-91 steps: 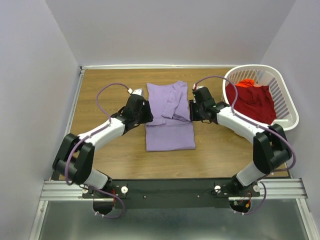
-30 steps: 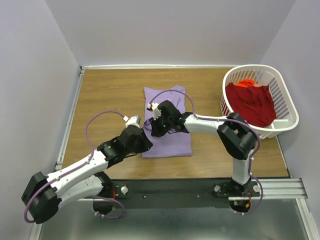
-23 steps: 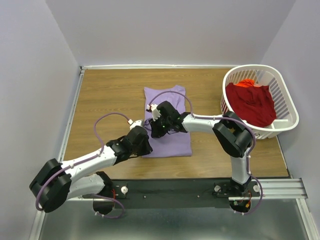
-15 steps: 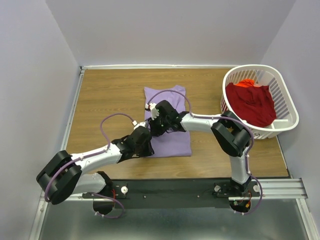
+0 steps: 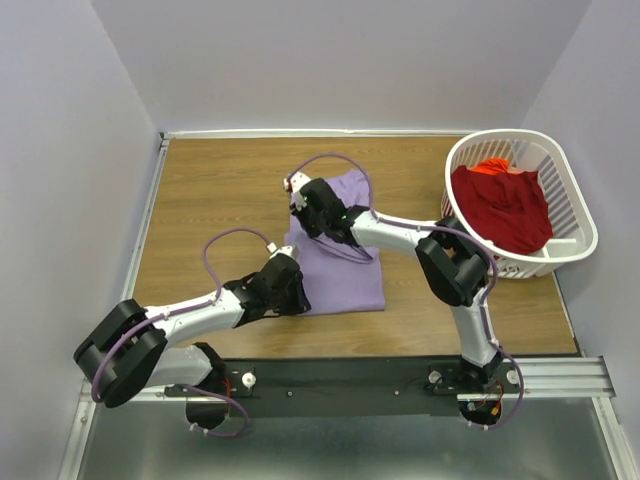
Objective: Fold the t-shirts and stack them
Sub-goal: Fold the tshirt
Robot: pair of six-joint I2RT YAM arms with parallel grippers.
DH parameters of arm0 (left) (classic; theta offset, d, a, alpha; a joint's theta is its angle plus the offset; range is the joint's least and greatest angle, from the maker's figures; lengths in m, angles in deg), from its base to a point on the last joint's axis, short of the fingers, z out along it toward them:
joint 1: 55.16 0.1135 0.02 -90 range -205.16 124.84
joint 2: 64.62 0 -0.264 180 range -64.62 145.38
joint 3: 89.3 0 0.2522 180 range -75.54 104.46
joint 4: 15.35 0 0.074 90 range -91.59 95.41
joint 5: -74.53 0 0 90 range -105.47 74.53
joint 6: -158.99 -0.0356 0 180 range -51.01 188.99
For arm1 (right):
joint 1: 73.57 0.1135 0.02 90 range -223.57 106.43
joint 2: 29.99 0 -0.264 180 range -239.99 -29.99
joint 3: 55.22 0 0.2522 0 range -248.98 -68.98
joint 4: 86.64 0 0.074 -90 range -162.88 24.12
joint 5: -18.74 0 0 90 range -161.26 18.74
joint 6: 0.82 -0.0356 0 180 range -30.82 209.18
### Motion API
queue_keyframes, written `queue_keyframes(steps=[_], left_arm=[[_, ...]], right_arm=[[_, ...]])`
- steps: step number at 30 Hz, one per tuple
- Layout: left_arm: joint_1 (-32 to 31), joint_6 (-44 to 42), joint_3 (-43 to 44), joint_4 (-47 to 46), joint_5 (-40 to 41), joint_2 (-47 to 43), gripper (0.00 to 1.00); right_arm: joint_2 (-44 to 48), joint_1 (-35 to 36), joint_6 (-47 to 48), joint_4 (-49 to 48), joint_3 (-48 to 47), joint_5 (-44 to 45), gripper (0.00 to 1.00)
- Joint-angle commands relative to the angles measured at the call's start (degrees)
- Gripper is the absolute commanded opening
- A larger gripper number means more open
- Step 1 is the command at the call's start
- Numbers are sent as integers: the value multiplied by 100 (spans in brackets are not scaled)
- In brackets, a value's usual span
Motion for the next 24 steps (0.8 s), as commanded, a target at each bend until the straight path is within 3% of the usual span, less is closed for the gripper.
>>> queue_keyframes(steps=[1, 6, 13, 16, 24], left_arm=[[-3, -69, -152, 215, -151, -115, 26], [5, -87, -126, 294, -107, -265, 26], [5, -113, -99, 330, -107, -327, 26], [5, -131, -108, 312, -116, -309, 26], [5, -210, -91, 286, -204, -116, 26]], right_arm=[[-67, -290, 232, -71, -573, 1009, 29], [538, -519, 285, -62, -30, 861, 31], [2093, -484, -145, -18, 1798, -1342, 31], [2227, -414, -471, -10, 2342, -1705, 31], [2007, -299, -392, -27, 2828, -1162, 30]])
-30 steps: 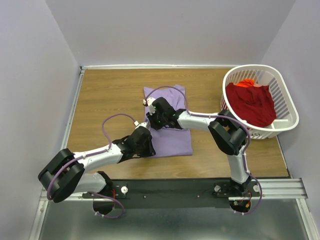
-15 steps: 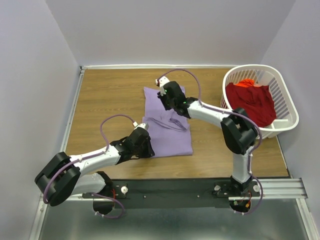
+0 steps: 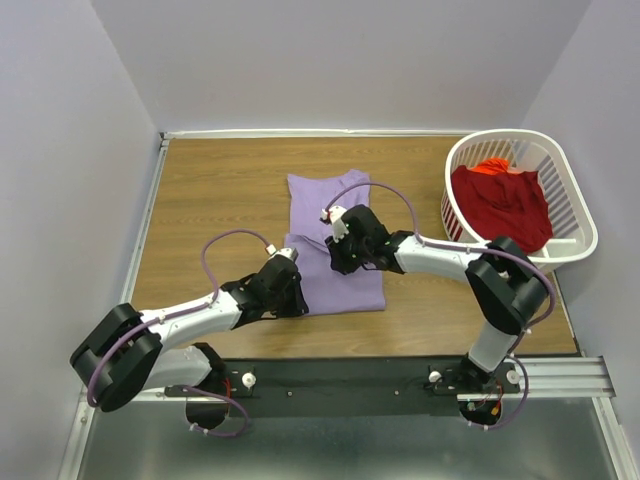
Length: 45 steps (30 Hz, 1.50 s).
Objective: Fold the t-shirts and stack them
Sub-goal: Fold the tshirt
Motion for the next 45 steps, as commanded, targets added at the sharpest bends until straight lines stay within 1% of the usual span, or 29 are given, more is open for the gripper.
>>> queue_keyframes(steps=[1, 4, 7, 13, 17, 21, 24, 25, 26, 27, 28, 30, 31, 33, 34, 37, 38, 40, 45], left_arm=[[5, -122, -51, 34, -151, 105, 26], [5, -131, -60, 17, -169, 158, 26], [5, -140, -69, 8, -186, 184, 26], [5, -175, -113, -9, -213, 219, 26], [5, -184, -130, -1, -230, 211, 26], [5, -184, -139, -1, -222, 176, 26], [5, -184, -139, 34, -204, 149, 26], [5, -175, -139, 26, -195, 141, 26], [5, -175, -139, 17, -204, 140, 26], [5, -175, -139, 26, -195, 140, 26], [5, -175, -130, 17, -204, 158, 26], [5, -201, -113, 17, -204, 176, 26], [5, -202, -113, 17, -213, 202, 26], [5, -219, -113, -1, -222, 211, 26], [5, -228, -104, -1, -222, 219, 26], [5, -237, -104, 8, -239, 237, 26], [5, -228, -95, 8, -231, 246, 26], [5, -228, -95, -1, -239, 263, 26], [-3, -228, -113, -9, -239, 237, 26]], right_arm=[[-183, -6, 8, 12, 105, 265, 30], [-279, -6, 140, -6, 43, 608, 30], [-324, -15, 263, -41, -71, 1450, 30], [-508, -94, 658, -164, -474, 2551, 30], [-596, -365, 913, -470, -887, 3226, 31], [-745, -770, 1027, -489, -1547, 3466, 31], [-667, -876, 1098, -437, -1767, 3247, 33], [-527, -876, 1081, -384, -1767, 3046, 33], [-430, -868, 1054, -227, -1741, 2365, 33], [-351, -868, 1002, -138, -1689, 2011, 33], [-176, -859, 819, 36, -1523, 1267, 33], [9, -824, 641, 143, -1250, 586, 33], [202, -754, 441, 144, -927, 79, 33], [309, -657, 334, 135, -635, -303, 32], [335, -517, 46, 135, -425, -531, 29], [309, -271, -158, 135, -239, -752, 26], [239, -139, -159, 135, -212, -927, 26], [-33, -59, -150, 144, -238, -937, 26], [-613, -50, -62, 144, -475, -438, 25]])
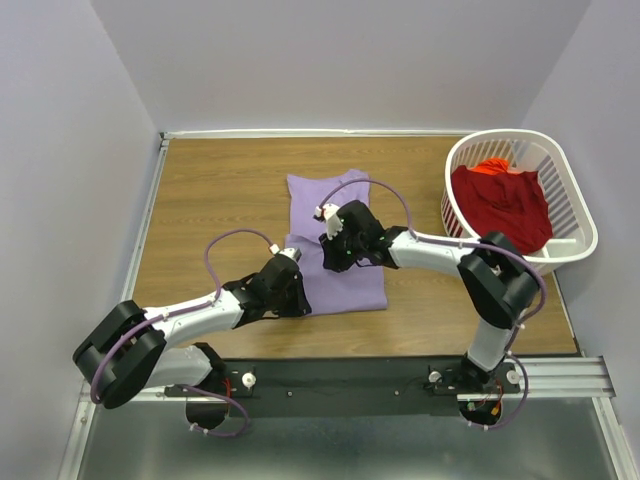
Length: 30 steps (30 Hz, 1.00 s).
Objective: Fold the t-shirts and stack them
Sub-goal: Fold the tshirt
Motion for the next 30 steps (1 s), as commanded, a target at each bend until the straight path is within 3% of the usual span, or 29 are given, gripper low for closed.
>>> queue_keyframes(steps=[1, 8, 16, 19, 24, 30], left_arm=[[5, -106, -113, 235, -38, 73, 26], [5, -105, -122, 244, -47, 64, 26], [5, -97, -104, 270, 5, 90, 26], [5, -88, -43, 376, 93, 29, 26], [6, 35, 54, 534, 304, -496, 26], [76, 211, 63, 640, 296, -1147, 26]], right_arm=[[-471, -44, -34, 115, -215, 169, 25], [-780, -358, 257, 142, -795, 1074, 25], [-1482, -1467, 125, 317, -2095, 1101, 27], [-1265, -1643, -59, 432, -2281, 1119, 27], [-140, -1643, -735, 423, -1422, 278, 27], [1492, -1652, -1966, 37, 713, -1198, 28]])
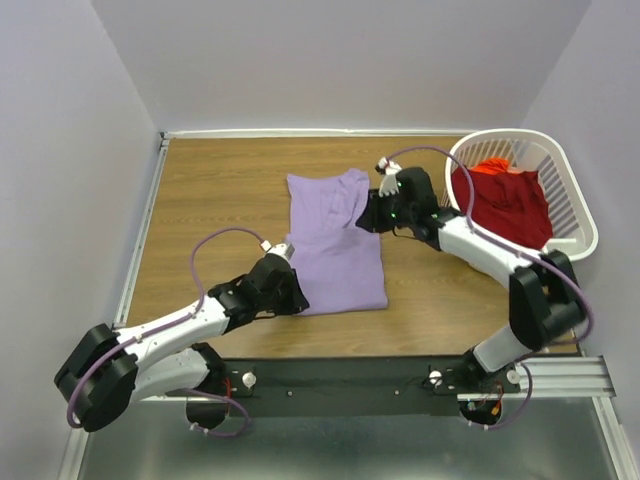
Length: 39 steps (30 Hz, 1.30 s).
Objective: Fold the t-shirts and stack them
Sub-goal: Fold the tshirt
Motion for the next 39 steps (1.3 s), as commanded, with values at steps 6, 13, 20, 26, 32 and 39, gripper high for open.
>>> queue_keyframes(steps=[6, 13, 20, 26, 32, 39], left_arm=[[361, 23, -283, -111, -100, -84, 26], [722, 84, -522, -367, -479, 471, 25], [783, 321, -487, -114, -313, 199, 23], [766, 313, -47, 785, 92, -504, 23], [757, 199, 576, 1549, 777, -707, 45], [757, -21, 1131, 1787, 1647, -742, 67]], right_arm=[[1606, 33, -1917, -1533, 3030, -2242, 31], [1484, -98, -3076, -2705, 4687, -2156, 30], [1597, -652, -3299, -2513, 4952, -2243, 28], [2967, -652, -2745, -784, 4372, -1963, 38], [2995, -644, -2086, 1379, 3485, -1111, 50], [2697, -372, -1997, 2322, 3018, -21, 53]])
